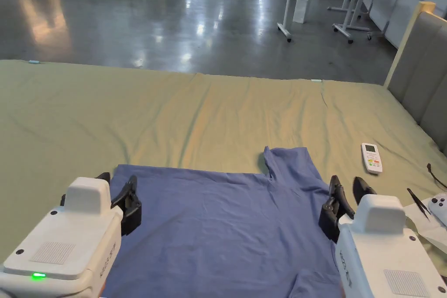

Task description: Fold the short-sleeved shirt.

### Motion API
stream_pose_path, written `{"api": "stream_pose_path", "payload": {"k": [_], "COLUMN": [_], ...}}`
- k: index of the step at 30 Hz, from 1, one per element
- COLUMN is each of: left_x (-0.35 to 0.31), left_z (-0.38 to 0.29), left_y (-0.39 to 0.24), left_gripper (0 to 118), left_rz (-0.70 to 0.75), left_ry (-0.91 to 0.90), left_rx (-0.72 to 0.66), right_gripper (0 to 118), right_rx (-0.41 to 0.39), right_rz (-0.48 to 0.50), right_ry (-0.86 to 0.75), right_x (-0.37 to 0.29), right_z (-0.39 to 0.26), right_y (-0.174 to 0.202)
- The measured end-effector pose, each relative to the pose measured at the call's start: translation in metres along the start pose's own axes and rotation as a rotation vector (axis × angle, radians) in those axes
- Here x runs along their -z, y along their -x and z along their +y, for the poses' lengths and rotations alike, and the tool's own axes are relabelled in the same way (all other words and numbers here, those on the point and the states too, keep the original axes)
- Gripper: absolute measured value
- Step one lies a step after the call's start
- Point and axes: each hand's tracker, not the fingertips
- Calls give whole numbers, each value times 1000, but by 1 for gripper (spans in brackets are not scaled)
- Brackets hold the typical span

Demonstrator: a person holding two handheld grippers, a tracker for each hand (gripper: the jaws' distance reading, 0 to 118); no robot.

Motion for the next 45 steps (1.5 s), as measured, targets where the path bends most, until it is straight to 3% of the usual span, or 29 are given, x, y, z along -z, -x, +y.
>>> {"api": "stream_pose_path", "payload": {"k": [3,4,13,21,28,29,33,34,42,44,45], "left_x": [2,2,-4,-16,-30,-31,-32,-32,6,10,10], "left_z": [3,5,6,-32,-83,-89,-107,-110,-157,-163,-163], "left_y": [-2,-2,11,71,116,120,128,128,129,124,121], "left_gripper": [3,1,0,0,0,5,65,69,68,60,48], "left_rz": [16,7,25,55,22,32,30,37,96,78,62], "left_ry": [-36,-41,-69,305,624,661,744,753,903,915,901], "left_rx": [-42,-46,-29,22,-106,-123,-152,-151,-67,-69,-80], "right_gripper": [0,0,0,0,0,0,0,0,0,0,0], "right_rx": [-1,-2,-1,-22,-20,-9,-21,-21,-19,-24,-25], "right_rz": [7,14,31,67,112,115,121,121,110,109,106], "right_ry": [-11,-12,10,71,144,161,177,184,216,219,221], "right_x": [8,9,13,17,19,19,17,18,19,17,17], "right_z": [0,0,-1,-14,-32,-35,-39,-40,-46,-46,-46], "right_y": [4,7,12,14,19,20,23,24,21,20,19]}}
